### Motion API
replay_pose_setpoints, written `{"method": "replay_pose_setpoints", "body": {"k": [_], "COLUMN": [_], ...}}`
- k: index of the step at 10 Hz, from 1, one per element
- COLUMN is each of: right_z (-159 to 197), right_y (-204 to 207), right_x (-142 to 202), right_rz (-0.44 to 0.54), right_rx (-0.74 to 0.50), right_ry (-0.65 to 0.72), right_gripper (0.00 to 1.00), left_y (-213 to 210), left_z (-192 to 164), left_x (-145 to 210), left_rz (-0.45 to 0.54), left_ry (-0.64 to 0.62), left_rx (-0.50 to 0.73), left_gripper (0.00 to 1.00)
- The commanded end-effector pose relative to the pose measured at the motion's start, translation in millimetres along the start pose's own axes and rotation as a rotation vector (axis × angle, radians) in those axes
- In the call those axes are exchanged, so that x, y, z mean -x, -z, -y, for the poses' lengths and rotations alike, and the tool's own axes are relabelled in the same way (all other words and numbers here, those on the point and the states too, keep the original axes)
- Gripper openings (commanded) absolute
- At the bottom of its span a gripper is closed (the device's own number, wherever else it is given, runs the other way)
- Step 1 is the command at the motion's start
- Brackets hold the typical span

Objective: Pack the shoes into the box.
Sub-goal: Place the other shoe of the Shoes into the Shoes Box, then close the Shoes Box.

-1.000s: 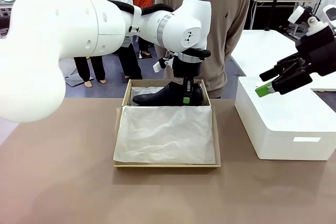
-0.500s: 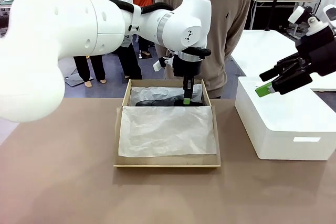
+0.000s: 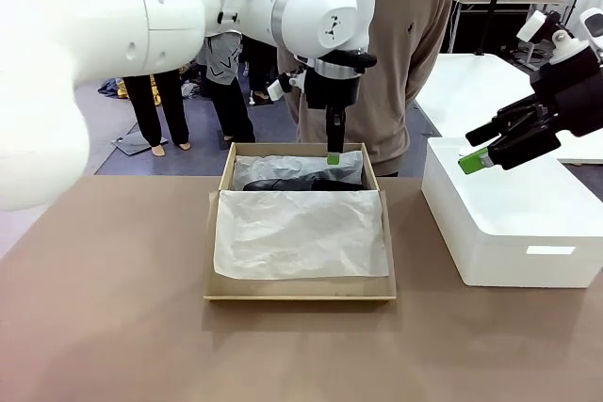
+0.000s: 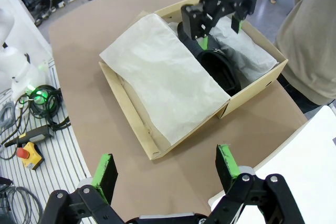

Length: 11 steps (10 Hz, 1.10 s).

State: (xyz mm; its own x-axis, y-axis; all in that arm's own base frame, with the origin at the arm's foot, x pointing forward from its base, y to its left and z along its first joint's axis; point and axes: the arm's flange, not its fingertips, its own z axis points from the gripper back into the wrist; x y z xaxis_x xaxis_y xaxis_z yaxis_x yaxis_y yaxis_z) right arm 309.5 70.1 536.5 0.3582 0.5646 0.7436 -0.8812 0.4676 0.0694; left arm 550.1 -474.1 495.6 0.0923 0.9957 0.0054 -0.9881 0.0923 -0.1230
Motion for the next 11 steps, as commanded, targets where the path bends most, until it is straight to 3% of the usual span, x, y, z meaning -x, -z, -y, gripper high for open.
{"method": "replay_pose_setpoints", "body": {"k": [1,2,10,11], "right_z": [2.8,2.8,2.8,2.8], "right_y": [1.1,1.1,1.1,1.1], "right_x": [-1.8,-1.8,-1.8,-1.8], "right_rz": [0.030,0.030,0.030,0.030], "right_rx": [-0.021,-0.021,-0.021,-0.021], "right_ry": [-0.017,-0.017,-0.017,-0.017], "right_gripper": [1.00,1.00,1.00,1.00], "left_y": [10.4,0.0,1.1,-15.1], "left_z": [0.9,0.0,-0.9,-12.4], "left_x": [-21.6,0.0,0.5,-10.7], "left_rz": [-0.064,0.000,-0.019,0.046], "left_ry": [-0.032,0.000,0.016,0.176], "left_rx": [-0.138,0.000,-0.012,0.014], "left_gripper": [1.00,1.00,1.00,1.00]}}
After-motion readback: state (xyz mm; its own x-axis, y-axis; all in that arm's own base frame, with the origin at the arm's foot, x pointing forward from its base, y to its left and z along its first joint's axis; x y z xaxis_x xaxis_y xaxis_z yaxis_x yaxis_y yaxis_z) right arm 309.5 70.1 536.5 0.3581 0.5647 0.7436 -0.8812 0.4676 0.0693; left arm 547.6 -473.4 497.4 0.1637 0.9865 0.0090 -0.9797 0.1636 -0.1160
